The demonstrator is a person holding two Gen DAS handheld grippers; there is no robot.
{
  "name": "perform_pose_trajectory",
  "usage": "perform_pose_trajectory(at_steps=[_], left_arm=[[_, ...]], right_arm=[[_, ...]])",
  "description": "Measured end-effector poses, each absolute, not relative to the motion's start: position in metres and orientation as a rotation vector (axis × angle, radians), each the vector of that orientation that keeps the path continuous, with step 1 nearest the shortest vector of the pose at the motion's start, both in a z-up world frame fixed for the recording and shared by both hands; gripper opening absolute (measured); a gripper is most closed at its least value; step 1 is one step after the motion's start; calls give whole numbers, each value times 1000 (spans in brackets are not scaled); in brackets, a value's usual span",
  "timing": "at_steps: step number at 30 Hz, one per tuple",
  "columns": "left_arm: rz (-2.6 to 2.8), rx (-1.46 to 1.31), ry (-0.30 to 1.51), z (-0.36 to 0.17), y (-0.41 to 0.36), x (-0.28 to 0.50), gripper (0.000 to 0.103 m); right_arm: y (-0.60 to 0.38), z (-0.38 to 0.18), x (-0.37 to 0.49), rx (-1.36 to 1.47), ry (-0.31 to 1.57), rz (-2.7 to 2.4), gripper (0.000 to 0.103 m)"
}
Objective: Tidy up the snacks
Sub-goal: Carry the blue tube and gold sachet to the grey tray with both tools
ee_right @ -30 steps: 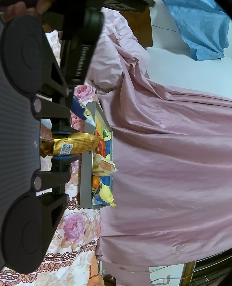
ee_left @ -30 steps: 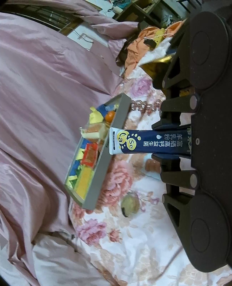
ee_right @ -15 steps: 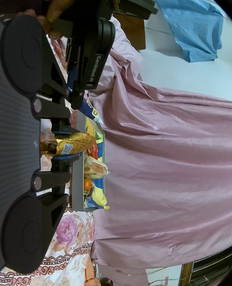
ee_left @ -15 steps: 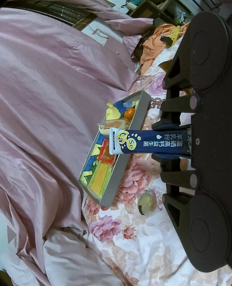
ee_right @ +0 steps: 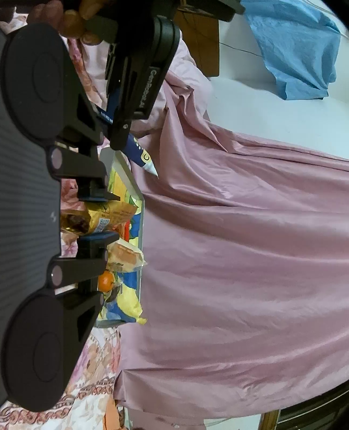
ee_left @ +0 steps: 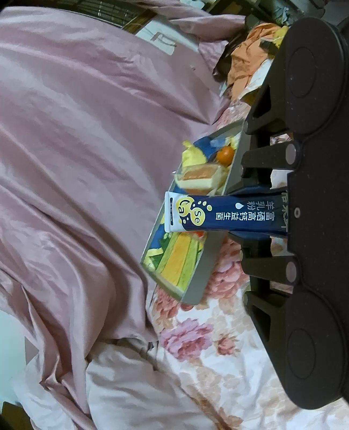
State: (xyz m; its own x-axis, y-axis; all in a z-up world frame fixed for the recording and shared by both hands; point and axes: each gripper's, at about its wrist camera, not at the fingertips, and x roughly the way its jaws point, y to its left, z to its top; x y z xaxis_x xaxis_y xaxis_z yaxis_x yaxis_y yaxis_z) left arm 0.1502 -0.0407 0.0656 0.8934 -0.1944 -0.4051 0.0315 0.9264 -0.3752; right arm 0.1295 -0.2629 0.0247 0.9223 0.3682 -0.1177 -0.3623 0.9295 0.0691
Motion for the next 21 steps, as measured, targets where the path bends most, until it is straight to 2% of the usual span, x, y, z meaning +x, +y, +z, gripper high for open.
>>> perform_pose_trajectory(at_steps=[15,17,21], left_arm=[[-71,-295,412,87,-43,212,29],[-74,-289,414,87,-45,225,29],[-83,-285,421,83,-53,251,29]], right_arm=[[-269,27,205,76,50,338,24],[-272,29,214,86,40,323,20],[-277,31,233,99,26,295,20]])
